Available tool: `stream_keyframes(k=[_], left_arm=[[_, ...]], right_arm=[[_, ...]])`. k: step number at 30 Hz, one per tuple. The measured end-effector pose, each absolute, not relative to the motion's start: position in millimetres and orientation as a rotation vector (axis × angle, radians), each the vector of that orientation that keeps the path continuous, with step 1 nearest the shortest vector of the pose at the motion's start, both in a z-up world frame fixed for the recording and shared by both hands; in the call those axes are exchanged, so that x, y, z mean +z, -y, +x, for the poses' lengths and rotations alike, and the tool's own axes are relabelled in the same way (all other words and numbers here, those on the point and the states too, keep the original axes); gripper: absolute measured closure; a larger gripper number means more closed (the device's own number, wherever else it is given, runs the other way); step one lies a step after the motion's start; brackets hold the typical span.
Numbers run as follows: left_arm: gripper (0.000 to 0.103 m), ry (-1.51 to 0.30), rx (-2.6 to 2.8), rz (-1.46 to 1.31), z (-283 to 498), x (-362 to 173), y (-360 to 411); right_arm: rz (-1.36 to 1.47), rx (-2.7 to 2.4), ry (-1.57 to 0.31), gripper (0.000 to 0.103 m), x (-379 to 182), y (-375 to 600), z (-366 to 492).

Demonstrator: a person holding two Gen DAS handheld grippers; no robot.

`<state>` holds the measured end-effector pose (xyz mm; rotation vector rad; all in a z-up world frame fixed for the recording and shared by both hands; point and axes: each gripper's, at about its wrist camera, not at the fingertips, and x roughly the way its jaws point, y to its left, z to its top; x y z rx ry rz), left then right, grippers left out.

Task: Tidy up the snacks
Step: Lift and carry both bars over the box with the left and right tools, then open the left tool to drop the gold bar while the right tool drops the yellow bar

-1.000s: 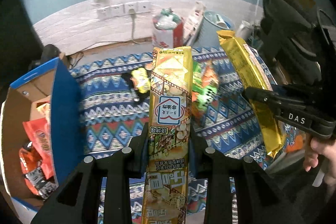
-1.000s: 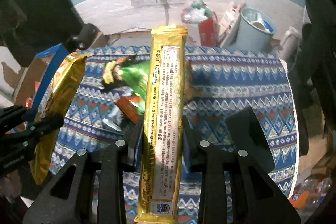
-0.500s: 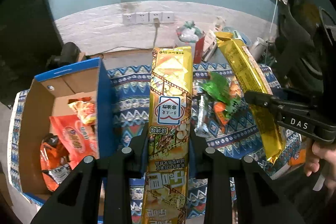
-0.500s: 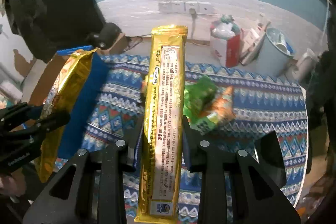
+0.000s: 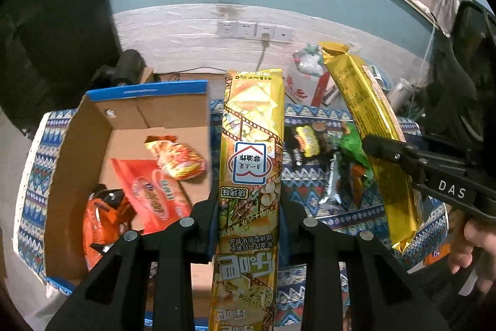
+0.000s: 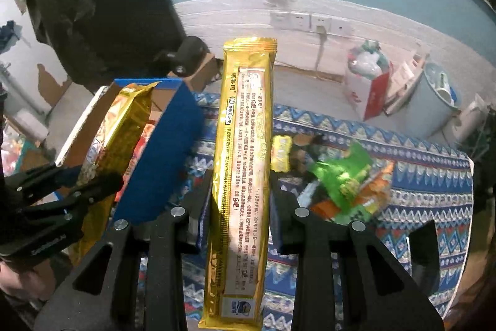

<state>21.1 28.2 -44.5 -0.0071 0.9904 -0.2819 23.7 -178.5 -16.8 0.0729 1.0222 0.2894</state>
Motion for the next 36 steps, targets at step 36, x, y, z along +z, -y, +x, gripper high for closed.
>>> stream_keyframes(k=[36], left_arm=[[0.059,-1.104,-0.008,-0.154,59,-88,-173]], right_arm=[[0.007,0.484,-1.098,0.074,-47,13,78]])
